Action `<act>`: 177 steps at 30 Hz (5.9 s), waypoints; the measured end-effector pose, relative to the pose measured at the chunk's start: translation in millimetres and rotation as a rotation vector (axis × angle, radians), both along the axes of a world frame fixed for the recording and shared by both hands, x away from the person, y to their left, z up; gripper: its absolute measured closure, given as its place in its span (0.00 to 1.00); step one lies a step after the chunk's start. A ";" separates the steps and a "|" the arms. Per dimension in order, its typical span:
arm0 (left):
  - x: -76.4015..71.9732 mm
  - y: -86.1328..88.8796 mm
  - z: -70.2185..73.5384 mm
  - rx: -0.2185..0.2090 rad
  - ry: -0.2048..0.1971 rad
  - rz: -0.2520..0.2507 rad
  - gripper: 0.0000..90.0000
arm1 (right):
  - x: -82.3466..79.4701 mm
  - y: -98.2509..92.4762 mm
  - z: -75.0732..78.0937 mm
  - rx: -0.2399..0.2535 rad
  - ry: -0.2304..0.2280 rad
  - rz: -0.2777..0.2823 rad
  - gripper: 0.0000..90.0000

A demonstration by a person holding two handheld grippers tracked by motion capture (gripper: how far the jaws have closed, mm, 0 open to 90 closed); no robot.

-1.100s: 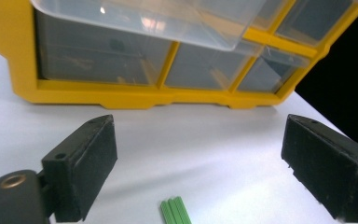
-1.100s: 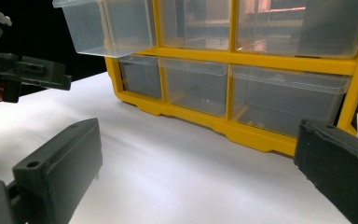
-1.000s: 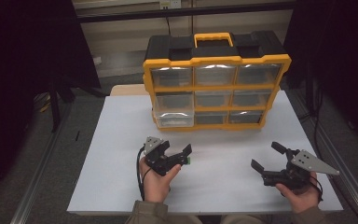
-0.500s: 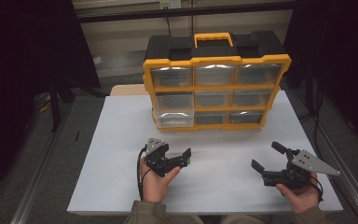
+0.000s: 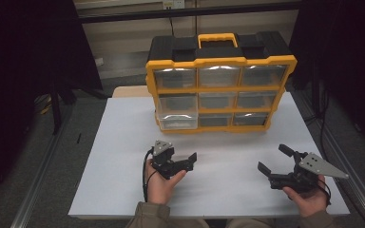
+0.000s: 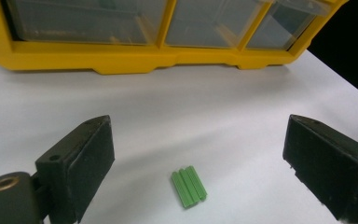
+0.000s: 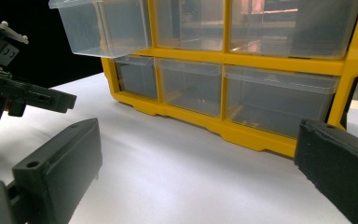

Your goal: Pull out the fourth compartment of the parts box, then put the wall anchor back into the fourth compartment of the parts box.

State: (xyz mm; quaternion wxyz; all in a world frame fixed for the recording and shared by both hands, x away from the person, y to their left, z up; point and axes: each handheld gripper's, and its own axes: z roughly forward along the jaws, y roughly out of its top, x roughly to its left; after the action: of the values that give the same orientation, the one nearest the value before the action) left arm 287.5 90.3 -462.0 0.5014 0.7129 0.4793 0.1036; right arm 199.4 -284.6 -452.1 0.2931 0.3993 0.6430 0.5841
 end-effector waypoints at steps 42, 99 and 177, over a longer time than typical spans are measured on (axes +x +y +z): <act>5.6 4.7 -5.7 0.086 0.161 -0.021 0.13 | -4.4 -6.9 2.2 -0.004 -0.007 -0.022 0.01; 17.0 -11.7 -10.8 0.249 0.227 -0.011 0.72 | -1.7 -4.8 0.8 -0.015 -0.004 -0.010 0.01; 18.9 -5.2 15.0 0.246 0.327 -0.041 0.94 | -0.3 -4.0 0.7 -0.016 0.000 -0.006 0.01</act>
State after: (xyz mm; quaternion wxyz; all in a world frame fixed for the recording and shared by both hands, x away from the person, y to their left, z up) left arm 306.4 85.0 -447.0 0.3279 0.7857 0.5234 0.0342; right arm 199.1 -288.7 -451.4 0.2981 0.3989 0.6464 0.5781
